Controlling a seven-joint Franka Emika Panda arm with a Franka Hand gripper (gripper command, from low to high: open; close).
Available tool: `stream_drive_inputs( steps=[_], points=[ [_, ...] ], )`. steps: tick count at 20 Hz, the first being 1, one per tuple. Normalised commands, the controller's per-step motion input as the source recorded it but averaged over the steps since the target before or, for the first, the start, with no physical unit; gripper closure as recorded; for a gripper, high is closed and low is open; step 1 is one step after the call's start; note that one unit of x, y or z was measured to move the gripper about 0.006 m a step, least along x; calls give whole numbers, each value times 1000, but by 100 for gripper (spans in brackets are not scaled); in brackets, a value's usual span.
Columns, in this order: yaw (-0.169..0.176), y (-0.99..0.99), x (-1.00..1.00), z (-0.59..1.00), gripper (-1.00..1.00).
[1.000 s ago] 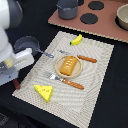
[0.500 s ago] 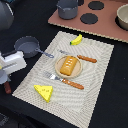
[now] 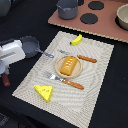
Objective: Interact with the objects in diverse but meaningful ways.
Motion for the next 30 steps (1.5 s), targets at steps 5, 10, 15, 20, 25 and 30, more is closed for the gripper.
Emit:
stream_drive_inputs(
  steps=[5, 10, 15, 20, 25, 30],
  points=[
    [0, 224, 778, 1000, 100],
    [0, 178, 999, 979, 100],
    [0, 66, 1000, 765, 100],
    [0, -2, 1000, 561, 100],
    [0, -139, 993, 266, 100],
    [0, -365, 898, 28, 100]
  ],
)
